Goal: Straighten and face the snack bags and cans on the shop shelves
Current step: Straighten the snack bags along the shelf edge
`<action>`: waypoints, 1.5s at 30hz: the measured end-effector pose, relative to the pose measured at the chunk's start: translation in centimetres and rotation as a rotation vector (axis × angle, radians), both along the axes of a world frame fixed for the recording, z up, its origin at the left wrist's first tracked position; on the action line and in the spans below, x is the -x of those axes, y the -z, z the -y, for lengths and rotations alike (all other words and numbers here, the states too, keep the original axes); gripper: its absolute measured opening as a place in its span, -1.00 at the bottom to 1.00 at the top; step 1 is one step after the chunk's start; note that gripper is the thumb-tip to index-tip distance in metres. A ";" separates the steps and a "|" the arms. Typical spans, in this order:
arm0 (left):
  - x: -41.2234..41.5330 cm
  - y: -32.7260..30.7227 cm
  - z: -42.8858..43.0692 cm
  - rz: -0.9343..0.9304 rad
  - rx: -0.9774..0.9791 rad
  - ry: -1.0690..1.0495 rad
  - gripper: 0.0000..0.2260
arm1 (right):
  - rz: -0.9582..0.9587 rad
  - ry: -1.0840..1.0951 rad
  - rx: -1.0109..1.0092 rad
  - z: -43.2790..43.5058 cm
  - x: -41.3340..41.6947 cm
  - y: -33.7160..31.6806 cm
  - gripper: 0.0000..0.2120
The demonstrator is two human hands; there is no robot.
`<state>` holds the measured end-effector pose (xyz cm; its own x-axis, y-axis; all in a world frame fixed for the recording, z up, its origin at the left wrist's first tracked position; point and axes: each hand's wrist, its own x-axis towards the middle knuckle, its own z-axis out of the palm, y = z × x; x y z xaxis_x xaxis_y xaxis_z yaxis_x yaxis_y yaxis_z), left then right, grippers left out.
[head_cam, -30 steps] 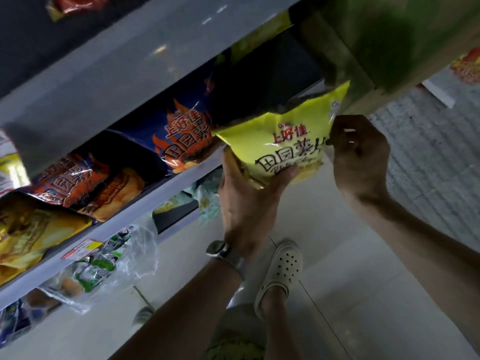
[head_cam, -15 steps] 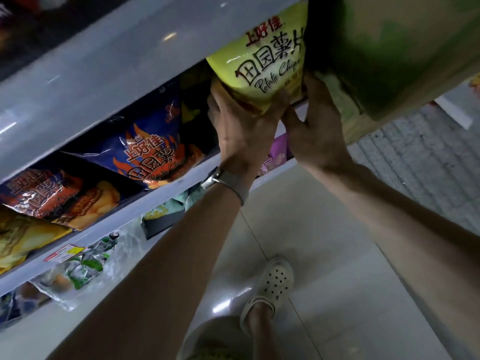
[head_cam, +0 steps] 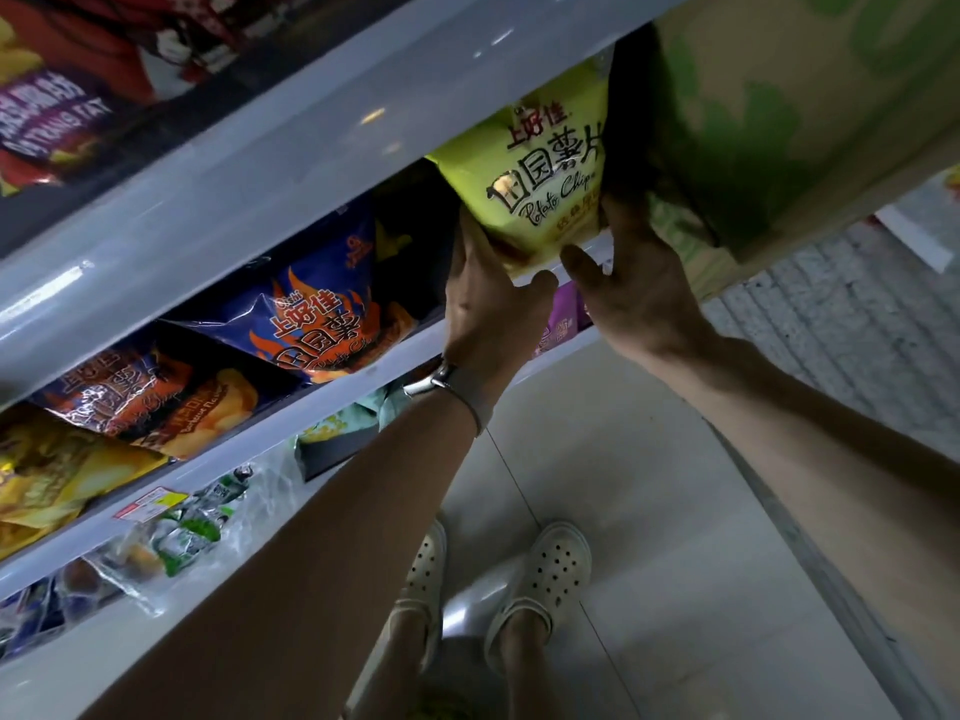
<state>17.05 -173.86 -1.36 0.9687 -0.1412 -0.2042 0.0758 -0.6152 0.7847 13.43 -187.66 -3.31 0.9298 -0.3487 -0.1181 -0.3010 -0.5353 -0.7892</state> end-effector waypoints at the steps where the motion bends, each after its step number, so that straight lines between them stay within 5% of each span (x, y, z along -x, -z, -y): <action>1: 0.1 -0.4 -0.1 -0.007 -0.006 0.017 -0.34 | -0.023 -0.004 0.003 -0.1 0.1 0.1 -0.34; 13: 2.6 -4.3 -4.5 -0.156 -0.198 0.230 -0.32 | -0.219 -0.001 0.078 -3.9 2.7 -4.9 -0.42; 18: 5.5 -8.2 -7.0 -0.172 -0.328 0.346 -0.36 | -0.340 -0.115 0.199 -6.2 6.3 -10.3 -0.66; 23: 7.7 -15.1 -8.8 -0.149 -0.490 0.450 -0.62 | -0.475 -0.207 0.410 -7.5 9.9 -17.5 -0.64; 33: 11.5 -30.5 -14.3 -0.040 -0.384 0.526 -0.56 | -0.338 -0.136 0.454 -13.5 14.7 -33.3 -0.68; 45: 15.0 -39.9 -26.8 -0.014 -0.447 0.184 -0.69 | -0.091 -0.235 0.429 -23.1 16.8 -41.1 -0.84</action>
